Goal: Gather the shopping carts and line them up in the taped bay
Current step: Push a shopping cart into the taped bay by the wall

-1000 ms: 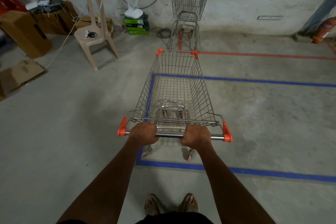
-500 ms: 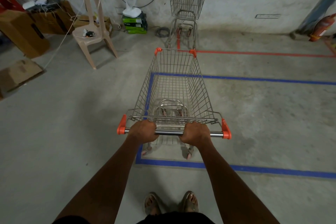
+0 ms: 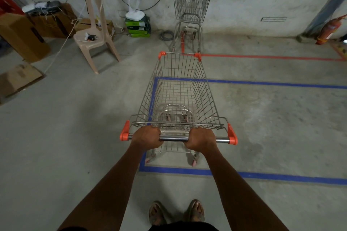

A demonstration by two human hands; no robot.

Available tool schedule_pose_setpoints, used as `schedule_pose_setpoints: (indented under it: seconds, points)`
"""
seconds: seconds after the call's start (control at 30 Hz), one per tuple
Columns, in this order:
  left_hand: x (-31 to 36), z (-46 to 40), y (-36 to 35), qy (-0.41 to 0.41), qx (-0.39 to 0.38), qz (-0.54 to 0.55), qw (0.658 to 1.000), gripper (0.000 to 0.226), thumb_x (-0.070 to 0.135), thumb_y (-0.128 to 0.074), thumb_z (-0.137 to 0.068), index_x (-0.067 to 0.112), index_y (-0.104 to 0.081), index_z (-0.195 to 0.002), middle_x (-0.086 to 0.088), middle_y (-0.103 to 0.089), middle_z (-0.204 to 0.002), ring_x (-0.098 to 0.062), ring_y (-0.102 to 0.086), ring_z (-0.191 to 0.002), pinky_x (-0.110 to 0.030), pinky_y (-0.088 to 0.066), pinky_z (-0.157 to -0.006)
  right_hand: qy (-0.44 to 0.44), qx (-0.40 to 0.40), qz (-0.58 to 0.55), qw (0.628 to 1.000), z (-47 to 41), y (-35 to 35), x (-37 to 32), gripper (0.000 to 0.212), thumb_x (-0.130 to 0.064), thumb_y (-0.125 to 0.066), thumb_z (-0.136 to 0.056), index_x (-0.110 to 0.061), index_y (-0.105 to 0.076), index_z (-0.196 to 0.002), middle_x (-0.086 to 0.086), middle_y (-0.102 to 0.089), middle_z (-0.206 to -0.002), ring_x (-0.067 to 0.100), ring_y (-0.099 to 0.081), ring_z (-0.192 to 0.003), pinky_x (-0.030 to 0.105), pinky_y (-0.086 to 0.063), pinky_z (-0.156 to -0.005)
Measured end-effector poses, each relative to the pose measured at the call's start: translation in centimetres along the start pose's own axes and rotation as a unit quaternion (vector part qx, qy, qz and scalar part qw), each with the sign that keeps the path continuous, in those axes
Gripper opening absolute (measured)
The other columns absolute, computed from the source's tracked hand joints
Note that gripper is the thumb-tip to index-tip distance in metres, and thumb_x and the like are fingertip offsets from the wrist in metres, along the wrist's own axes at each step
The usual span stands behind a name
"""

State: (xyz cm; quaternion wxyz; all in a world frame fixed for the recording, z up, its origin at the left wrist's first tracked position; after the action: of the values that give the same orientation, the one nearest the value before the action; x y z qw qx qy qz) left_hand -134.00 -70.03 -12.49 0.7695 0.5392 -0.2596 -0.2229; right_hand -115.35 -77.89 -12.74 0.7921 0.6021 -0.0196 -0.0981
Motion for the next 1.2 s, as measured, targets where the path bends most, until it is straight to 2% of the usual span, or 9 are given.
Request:
schedule_pose_setpoints:
  seconds: [0.13, 0.3, 0.53, 0.63, 0.7, 0.77, 0.93, 1.07, 1.2]
  points:
    - [-0.1, -0.1, -0.3, 0.009, -0.007, -0.005, 1.000, 0.020, 0.046, -0.056, -0.091, 0.028, -0.059, -0.082, 0.009, -0.057, -0.068, -0.009, -0.058, -0.066, -0.030, -0.054, -0.070, 0.007, -0.004, -0.006, 1.000, 0.0, 0.0, 0.0, 0.042, -0.063, -0.059, -0.088, -0.023, -0.060, -0.075, -0.007, -0.061, -0.065, 0.011, -0.058, -0.061, 0.029, -0.054, -0.067]
    - [0.0, -0.1, -0.1, 0.012, 0.001, -0.011, 1.000, 0.022, 0.048, -0.056, -0.090, 0.027, -0.061, -0.089, 0.009, -0.058, -0.073, -0.013, -0.060, -0.071, -0.032, -0.054, -0.072, 0.011, -0.003, -0.009, 1.000, 0.2, 0.3, -0.1, 0.039, -0.060, -0.059, -0.088, -0.024, -0.055, -0.073, -0.007, -0.059, -0.066, 0.011, -0.058, -0.063, 0.029, -0.053, -0.069]
    - [0.3, 0.0, 0.0, -0.011, -0.033, 0.006, 0.999, 0.028, 0.049, -0.059, -0.087, 0.026, -0.067, -0.101, 0.008, -0.063, -0.084, -0.009, -0.059, -0.076, -0.026, -0.046, -0.068, 0.029, -0.024, -0.014, 0.999, 1.0, 1.0, -0.6, 0.033, -0.058, -0.061, -0.090, -0.026, -0.060, -0.092, -0.009, -0.058, -0.075, 0.014, -0.063, -0.076, 0.029, -0.049, -0.071]
    - [0.6, -0.1, 0.7, -0.046, -0.032, 0.043, 0.998, 0.040, 0.065, -0.059, -0.078, 0.029, -0.064, -0.095, 0.011, -0.064, -0.084, -0.008, -0.062, -0.076, -0.029, -0.055, -0.070, 0.062, 0.018, 0.001, 0.998, 1.5, 2.6, -0.7, 0.048, -0.070, -0.060, -0.086, -0.025, -0.066, -0.099, -0.009, -0.060, -0.078, 0.010, -0.059, -0.071, 0.025, -0.044, -0.065]
    - [1.7, -0.2, 2.1, -0.074, 0.008, 0.067, 0.995, 0.053, 0.080, -0.060, -0.071, 0.032, -0.057, -0.096, 0.015, -0.060, -0.088, -0.006, -0.059, -0.076, -0.030, -0.054, -0.068, 0.098, 0.051, -0.016, 0.994, 1.9, 4.3, -1.0, 0.057, -0.081, -0.054, -0.083, -0.027, -0.068, -0.095, -0.012, -0.061, -0.075, 0.007, -0.057, -0.065, 0.022, -0.041, -0.061]
    - [3.3, -0.5, 4.3, -0.097, 0.057, 0.091, 0.990, 0.064, 0.089, -0.055, -0.072, 0.032, -0.054, -0.101, 0.014, -0.059, -0.093, -0.004, -0.057, -0.078, -0.028, -0.051, -0.065, 0.109, 0.077, -0.030, 0.991, 2.1, 6.0, -0.8, 0.064, -0.086, -0.041, -0.085, -0.028, -0.067, -0.095, -0.009, -0.066, -0.080, 0.010, -0.062, -0.070, 0.027, -0.046, -0.066]
    - [8.5, -2.6, 9.4, -0.134, 0.152, 0.092, 0.975, 0.032, 0.058, -0.047, -0.099, 0.027, -0.054, -0.101, 0.008, -0.061, -0.097, -0.007, -0.056, -0.081, -0.030, -0.051, -0.071, 0.065, 0.194, -0.042, 0.978, 2.3, 9.8, 3.5, 0.036, -0.057, -0.042, -0.096, -0.027, -0.062, -0.096, -0.003, -0.067, -0.094, 0.017, -0.062, -0.087, 0.039, -0.049, -0.084]
    - [13.2, -6.0, 12.0, -0.103, 0.227, 0.077, 0.965, 0.015, 0.035, -0.061, -0.094, 0.025, -0.053, -0.101, 0.007, -0.057, -0.098, -0.010, -0.056, -0.081, -0.026, -0.044, -0.067, 0.023, 0.247, 0.000, 0.969, 2.2, 11.4, 9.0, 0.024, -0.041, -0.051, -0.093, -0.021, -0.062, -0.099, 0.002, -0.067, -0.094, 0.024, -0.064, -0.087, 0.039, -0.047, -0.080]
    - [20.0, -9.7, 13.4, -0.113, 0.267, 0.087, 0.953, 0.013, 0.030, -0.062, -0.092, 0.023, -0.054, -0.100, 0.005, -0.057, -0.095, -0.011, -0.056, -0.075, -0.026, -0.046, -0.064, -0.016, 0.262, 0.001, 0.965, 2.2, 12.4, 15.9, 0.019, -0.033, -0.059, -0.089, -0.019, -0.063, -0.101, 0.003, -0.066, -0.093, 0.025, -0.064, -0.086, 0.040, -0.047, -0.080]
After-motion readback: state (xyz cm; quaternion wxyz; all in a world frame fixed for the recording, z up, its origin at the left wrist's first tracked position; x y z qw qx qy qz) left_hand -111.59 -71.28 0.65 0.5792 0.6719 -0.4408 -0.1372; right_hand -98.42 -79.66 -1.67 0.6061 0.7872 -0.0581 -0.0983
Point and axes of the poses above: each hand's wrist, its own z-axis away from the middle knuckle, its own y-axis out of the back of the hand, x = y × z, the point moved 9 cm from there along -z, towards the middle knuckle
